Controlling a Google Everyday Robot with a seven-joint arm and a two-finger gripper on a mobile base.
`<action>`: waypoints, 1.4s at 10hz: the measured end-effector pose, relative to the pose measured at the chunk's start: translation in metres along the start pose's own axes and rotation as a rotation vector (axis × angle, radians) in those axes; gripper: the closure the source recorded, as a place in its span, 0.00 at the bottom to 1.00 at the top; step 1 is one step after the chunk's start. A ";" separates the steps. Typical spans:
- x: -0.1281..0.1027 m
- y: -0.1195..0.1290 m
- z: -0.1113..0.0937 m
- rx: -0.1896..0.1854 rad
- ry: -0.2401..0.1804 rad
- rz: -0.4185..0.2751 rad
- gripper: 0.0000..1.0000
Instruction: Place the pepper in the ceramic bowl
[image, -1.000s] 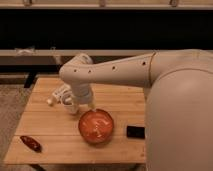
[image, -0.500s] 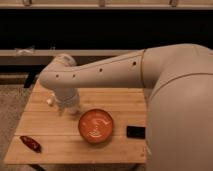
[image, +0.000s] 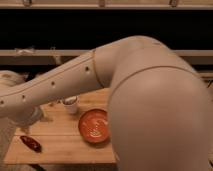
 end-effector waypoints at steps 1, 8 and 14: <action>-0.006 0.027 0.003 0.002 -0.004 -0.054 0.35; -0.074 0.127 0.082 -0.064 0.048 -0.251 0.35; -0.069 0.119 0.131 -0.136 0.122 -0.237 0.35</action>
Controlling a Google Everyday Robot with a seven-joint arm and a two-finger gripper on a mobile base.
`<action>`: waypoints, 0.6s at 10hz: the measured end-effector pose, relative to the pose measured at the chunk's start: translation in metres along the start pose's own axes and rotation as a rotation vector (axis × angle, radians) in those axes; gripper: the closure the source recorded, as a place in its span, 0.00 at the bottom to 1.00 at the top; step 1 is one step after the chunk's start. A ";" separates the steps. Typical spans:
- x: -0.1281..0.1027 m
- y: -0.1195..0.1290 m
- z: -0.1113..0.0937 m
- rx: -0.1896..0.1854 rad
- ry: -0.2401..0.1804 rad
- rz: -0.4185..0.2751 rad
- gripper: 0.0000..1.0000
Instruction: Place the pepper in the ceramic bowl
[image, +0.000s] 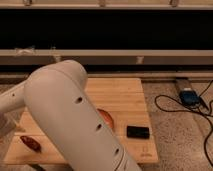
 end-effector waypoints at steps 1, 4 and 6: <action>-0.001 -0.002 0.006 -0.015 0.005 0.002 0.35; -0.005 -0.011 0.020 -0.038 0.019 0.019 0.35; -0.006 -0.020 0.041 -0.045 0.041 0.043 0.35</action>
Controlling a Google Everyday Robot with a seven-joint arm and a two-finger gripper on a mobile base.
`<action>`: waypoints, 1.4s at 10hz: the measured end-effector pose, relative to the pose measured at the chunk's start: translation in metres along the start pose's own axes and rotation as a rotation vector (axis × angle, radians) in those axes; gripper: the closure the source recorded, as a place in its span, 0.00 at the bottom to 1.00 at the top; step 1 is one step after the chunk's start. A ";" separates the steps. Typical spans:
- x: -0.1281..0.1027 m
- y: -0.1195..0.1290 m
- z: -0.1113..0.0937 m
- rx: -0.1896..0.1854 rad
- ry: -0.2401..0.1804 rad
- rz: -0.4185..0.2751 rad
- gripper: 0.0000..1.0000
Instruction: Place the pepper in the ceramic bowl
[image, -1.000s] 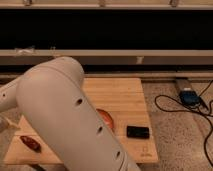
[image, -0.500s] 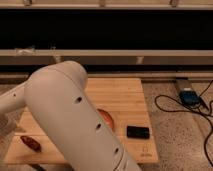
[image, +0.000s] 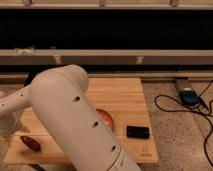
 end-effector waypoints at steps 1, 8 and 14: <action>0.000 -0.002 0.006 0.000 0.008 0.007 0.35; 0.003 -0.008 0.030 0.012 0.048 0.043 0.37; 0.012 -0.021 0.025 -0.013 0.028 0.073 0.95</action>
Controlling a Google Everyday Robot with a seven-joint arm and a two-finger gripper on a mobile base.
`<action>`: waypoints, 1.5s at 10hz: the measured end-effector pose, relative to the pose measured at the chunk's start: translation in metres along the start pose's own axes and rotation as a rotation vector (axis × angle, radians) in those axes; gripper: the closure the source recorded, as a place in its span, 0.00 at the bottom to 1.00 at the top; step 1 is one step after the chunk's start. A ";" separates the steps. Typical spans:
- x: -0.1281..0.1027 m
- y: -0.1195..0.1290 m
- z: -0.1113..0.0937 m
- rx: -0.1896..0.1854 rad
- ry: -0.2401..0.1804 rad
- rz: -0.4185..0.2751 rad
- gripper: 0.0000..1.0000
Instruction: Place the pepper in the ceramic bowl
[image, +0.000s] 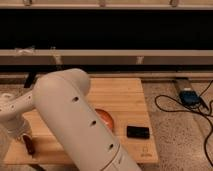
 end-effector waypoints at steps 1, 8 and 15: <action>0.002 -0.001 -0.013 -0.017 -0.024 0.000 1.00; 0.031 -0.047 -0.113 -0.077 -0.196 0.013 1.00; 0.058 -0.191 -0.134 -0.097 -0.243 0.145 1.00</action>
